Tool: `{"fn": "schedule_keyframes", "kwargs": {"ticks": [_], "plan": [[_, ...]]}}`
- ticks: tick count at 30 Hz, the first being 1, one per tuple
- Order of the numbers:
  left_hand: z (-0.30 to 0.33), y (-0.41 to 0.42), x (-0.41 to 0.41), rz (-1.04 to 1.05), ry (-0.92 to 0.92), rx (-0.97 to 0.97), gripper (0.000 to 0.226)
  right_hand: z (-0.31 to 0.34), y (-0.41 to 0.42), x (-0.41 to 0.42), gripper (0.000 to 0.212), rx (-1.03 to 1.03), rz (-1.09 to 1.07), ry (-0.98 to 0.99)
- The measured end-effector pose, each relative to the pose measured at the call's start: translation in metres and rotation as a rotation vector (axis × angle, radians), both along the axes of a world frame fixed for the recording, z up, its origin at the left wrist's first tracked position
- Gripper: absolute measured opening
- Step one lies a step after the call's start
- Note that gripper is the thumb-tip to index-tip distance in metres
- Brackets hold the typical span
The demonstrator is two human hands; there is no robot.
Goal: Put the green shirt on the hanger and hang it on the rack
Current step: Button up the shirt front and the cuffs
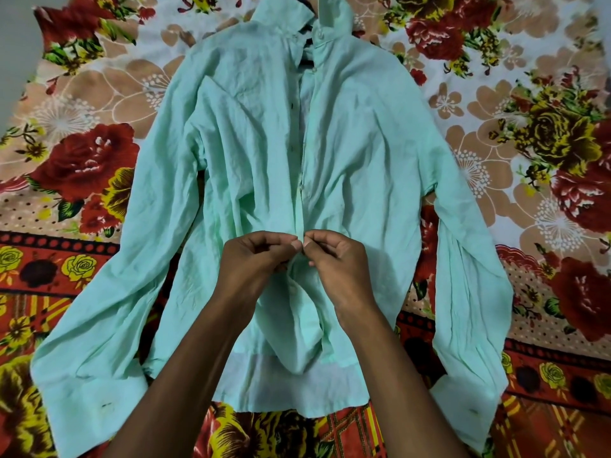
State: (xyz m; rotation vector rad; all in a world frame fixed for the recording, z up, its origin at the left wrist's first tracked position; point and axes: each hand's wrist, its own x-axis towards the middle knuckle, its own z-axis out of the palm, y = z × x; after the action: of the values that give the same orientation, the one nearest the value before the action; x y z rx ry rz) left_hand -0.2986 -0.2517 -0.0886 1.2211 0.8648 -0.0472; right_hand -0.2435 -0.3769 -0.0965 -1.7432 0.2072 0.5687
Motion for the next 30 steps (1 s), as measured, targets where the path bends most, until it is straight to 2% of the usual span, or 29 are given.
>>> {"fn": "schedule_keyframes", "kwargs": {"ticks": [2, 6, 11, 15, 19, 20, 21, 23, 25, 28, 30], "plan": [[0.001, 0.000, 0.001, -0.003, 0.005, -0.009, 0.012, 0.001, 0.000, 0.000, 0.026, -0.011, 0.015, 0.013], [-0.001, 0.001, 0.003, -0.010, 0.032, 0.094, 0.012, 0.004, 0.001, 0.001, 0.014, 0.024, 0.045, 0.036], [-0.004, 0.000, 0.003, -0.033, 0.036, 0.168, 0.009, -0.004, 0.002, -0.003, 0.009, -0.037, 0.057, -0.099], [-0.003, 0.007, 0.003, -0.013, 0.050, 0.014, 0.005, -0.009, 0.002, 0.000, 0.006, -0.094, 0.068, -0.159], [-0.001, 0.003, 0.006, 0.065, 0.114, -0.208, 0.013, -0.010, 0.003, 0.001, 0.005, -0.216, 0.102, -0.194], [-0.003, 0.001, 0.006, 0.043, 0.131, -0.159, 0.013, -0.009, 0.002, 0.002, 0.006, -0.261, 0.114, -0.195], [-0.006, 0.000, 0.008, -0.002, 0.145, -0.028, 0.013, -0.009, 0.002, 0.004, 0.008, -0.307, 0.124, -0.202], [-0.007, 0.000, 0.013, -0.093, 0.135, 0.366, 0.010, -0.009, 0.001, 0.011, 0.009, -0.379, 0.118, -0.251], [-0.001, 0.001, 0.024, -0.106, 0.044, 0.679, 0.013, -0.006, 0.003, 0.022, 0.006, -0.379, 0.079, -0.338], [0.002, -0.002, 0.050, -0.172, -0.081, 0.903, 0.015, -0.001, 0.012, 0.042, 0.010, -0.316, 0.018, -0.410], [-0.007, -0.003, 0.067, -0.248, -0.057, 0.969, 0.018, -0.001, 0.021, 0.055, 0.014, -0.276, -0.010, -0.409]]}}
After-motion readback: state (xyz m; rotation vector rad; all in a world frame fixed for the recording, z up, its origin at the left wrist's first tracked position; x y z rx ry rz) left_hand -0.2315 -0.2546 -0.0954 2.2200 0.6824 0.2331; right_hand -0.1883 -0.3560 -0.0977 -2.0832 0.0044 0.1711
